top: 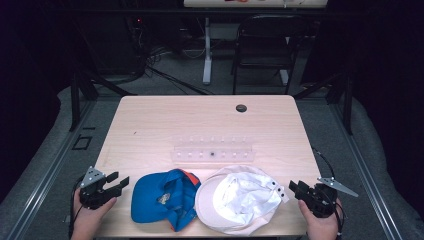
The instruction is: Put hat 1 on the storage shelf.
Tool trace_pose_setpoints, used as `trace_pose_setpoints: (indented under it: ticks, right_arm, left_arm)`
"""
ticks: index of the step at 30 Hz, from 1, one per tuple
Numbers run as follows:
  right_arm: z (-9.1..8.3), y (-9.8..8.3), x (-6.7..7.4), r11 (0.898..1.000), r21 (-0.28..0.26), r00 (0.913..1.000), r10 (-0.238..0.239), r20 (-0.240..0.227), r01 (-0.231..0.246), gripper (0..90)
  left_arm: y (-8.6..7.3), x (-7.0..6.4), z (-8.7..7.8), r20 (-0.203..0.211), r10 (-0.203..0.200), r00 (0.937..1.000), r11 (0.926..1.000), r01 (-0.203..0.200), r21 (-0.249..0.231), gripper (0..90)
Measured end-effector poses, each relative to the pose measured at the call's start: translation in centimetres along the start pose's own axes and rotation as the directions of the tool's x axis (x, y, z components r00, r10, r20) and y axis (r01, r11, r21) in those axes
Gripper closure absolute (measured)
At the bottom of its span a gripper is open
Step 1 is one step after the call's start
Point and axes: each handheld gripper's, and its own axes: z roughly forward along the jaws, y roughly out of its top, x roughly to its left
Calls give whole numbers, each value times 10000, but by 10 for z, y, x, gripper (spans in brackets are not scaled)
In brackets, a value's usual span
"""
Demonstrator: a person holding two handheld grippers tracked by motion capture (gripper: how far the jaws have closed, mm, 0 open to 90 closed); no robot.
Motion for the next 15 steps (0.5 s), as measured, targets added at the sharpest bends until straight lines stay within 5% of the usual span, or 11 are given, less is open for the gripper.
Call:
trace_pose_setpoints:
  ticks: [15]
  right_arm:
    - [-5, 3, 12, 9993, -137, 9991, -360, -215, 357, 582]
  left_arm:
    - [2, -5, 0, 96, 426, 9990, 9991, -426, -54, 494]
